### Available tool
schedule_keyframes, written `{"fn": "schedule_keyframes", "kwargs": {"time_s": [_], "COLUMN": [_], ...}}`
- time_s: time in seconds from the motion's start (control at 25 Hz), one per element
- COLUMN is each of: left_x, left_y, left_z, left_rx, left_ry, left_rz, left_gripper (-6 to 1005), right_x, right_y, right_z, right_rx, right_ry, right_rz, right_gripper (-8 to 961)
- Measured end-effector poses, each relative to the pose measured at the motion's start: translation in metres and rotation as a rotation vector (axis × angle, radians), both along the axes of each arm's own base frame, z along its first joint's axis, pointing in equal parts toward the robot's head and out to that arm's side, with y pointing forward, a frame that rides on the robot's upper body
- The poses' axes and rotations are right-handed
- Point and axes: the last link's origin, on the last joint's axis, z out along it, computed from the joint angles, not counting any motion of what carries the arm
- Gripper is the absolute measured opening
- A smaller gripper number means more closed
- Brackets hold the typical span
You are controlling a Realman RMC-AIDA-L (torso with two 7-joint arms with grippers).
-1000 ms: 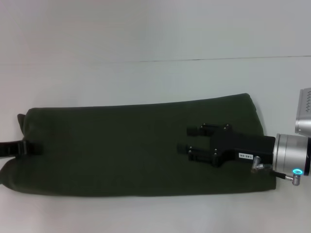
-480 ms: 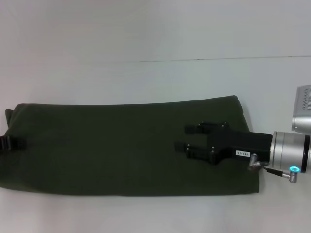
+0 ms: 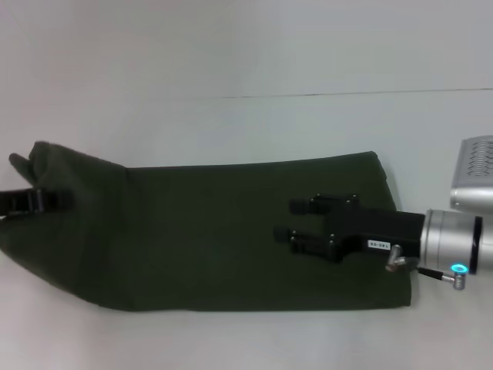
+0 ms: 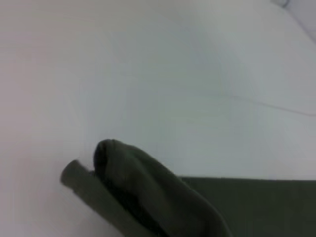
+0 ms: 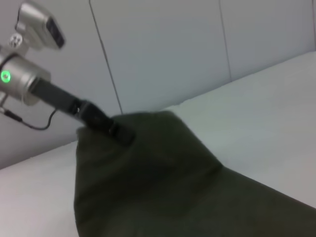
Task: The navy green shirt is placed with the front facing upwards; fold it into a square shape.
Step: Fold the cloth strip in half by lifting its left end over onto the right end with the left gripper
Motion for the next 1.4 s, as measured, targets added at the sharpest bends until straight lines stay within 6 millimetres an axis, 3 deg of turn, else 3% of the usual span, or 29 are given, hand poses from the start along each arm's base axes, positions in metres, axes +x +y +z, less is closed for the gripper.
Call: {"fn": "schedule_keyframes", "kwargs": {"time_s": [0.56,1.04,1.2,1.4], "left_x": [0.053,0.079,0.085,0.098], "left_y": [0.002,0.007,0.008,0.011], "left_z": [0.0,-0.003,-0.008,-0.018], "left_rx": [-0.051,-0.077,-0.095,-0.125], "left_ry": [-0.188,-0.277,-0.29,-0.308], "left_rz": [-0.163,-0.203,-0.214,-0.237], "left_gripper": [79,80,80,80], "right_x": [-0.019,-0.028,-0.021,0.003], "right_y": [0.008,0.004,0.002,-0.003], "right_z": [-0.033,-0.054,-0.049,-0.017], "right_rx": [-0.008,-0.027,-0.014,0.086], "right_ry": [-0.071,-0.101,-0.085,0.014], "right_rz": [0.064,0.095,0.069,-0.002], "right_gripper": [644,644,644,643]}}
